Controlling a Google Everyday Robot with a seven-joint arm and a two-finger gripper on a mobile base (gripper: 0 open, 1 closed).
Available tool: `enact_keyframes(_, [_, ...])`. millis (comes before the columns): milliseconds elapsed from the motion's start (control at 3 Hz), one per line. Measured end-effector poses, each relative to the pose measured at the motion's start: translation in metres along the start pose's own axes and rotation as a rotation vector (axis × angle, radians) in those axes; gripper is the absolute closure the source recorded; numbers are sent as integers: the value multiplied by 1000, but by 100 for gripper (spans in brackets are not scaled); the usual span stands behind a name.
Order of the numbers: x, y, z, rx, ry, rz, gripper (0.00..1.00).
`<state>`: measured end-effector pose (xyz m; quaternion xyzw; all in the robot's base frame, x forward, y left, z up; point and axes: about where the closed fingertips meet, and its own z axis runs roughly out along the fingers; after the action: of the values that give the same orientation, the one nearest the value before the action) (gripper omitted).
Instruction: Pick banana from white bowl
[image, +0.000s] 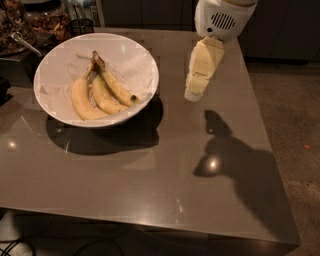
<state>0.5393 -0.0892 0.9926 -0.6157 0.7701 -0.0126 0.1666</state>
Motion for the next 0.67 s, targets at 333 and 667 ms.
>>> enact_keyframes(333, [-31,-12,11,-19,11,-12,0])
enact_keyframes(667, [-70,-21,33,-55,31,-56,0])
